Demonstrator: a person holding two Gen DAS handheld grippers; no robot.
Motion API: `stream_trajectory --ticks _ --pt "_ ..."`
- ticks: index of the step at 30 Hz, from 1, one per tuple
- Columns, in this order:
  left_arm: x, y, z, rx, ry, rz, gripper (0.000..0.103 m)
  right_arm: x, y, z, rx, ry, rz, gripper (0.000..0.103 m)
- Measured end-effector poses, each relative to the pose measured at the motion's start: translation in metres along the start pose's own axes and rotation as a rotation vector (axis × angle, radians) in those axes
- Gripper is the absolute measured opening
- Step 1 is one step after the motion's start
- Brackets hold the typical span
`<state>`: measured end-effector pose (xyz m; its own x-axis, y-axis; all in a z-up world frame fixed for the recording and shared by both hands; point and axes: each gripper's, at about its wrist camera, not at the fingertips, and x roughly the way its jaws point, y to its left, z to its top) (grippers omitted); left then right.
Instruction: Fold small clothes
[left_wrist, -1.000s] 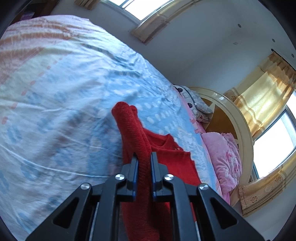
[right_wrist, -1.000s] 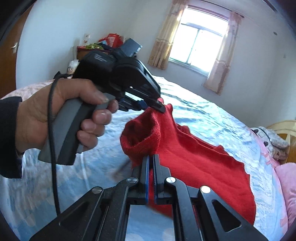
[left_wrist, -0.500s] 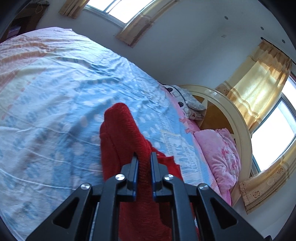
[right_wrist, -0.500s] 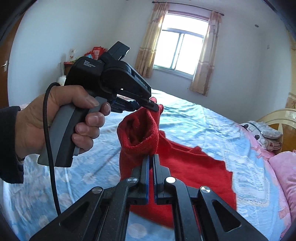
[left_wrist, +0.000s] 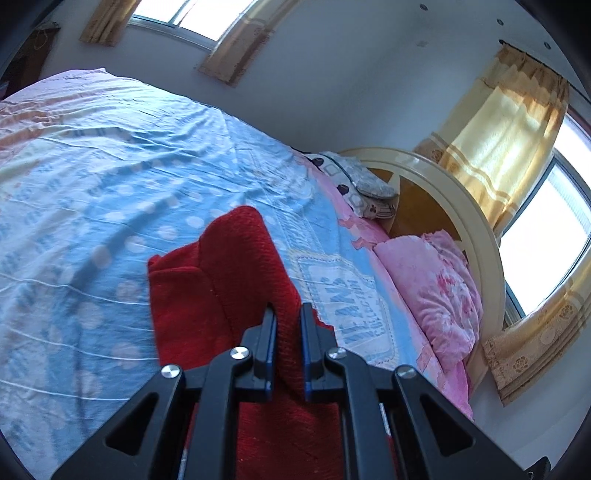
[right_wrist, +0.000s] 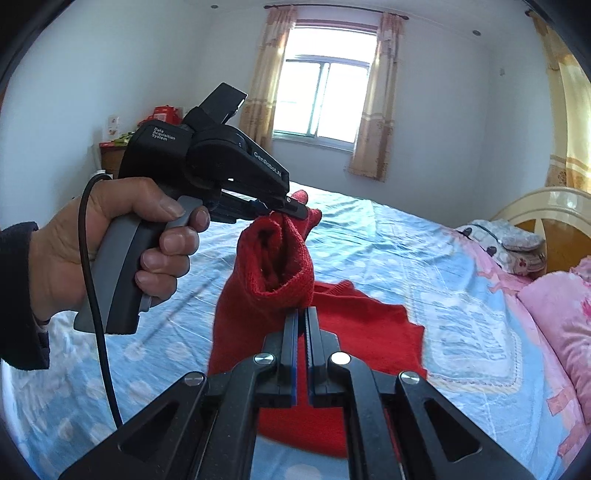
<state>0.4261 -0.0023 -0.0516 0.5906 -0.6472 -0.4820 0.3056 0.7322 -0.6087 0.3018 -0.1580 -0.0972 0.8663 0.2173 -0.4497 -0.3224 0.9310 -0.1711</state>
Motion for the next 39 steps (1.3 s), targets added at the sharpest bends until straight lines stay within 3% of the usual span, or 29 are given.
stream_trajectory --ticks 10,17,25,34,39 --pt "0.038 -0.030 -0.006 0.029 0.060 -0.010 0.012 -0.003 -0.036 -0.014 0.051 0.033 -0.034 0.002" --pt "0.067 -0.050 -0.013 0.068 0.112 -0.015 0.012 0.003 -0.083 -0.037 0.269 0.111 0.009 0.002" --pt "0.093 -0.066 -0.029 0.114 0.169 -0.011 0.012 0.012 -0.108 -0.066 0.401 0.198 0.023 0.001" --pt "0.123 -0.088 -0.047 0.206 0.223 0.050 0.011 0.022 -0.133 -0.108 0.617 0.310 0.078 0.000" --pt "0.137 -0.094 -0.060 0.246 0.253 0.057 0.011 0.017 -0.148 -0.115 0.697 0.245 0.075 0.001"
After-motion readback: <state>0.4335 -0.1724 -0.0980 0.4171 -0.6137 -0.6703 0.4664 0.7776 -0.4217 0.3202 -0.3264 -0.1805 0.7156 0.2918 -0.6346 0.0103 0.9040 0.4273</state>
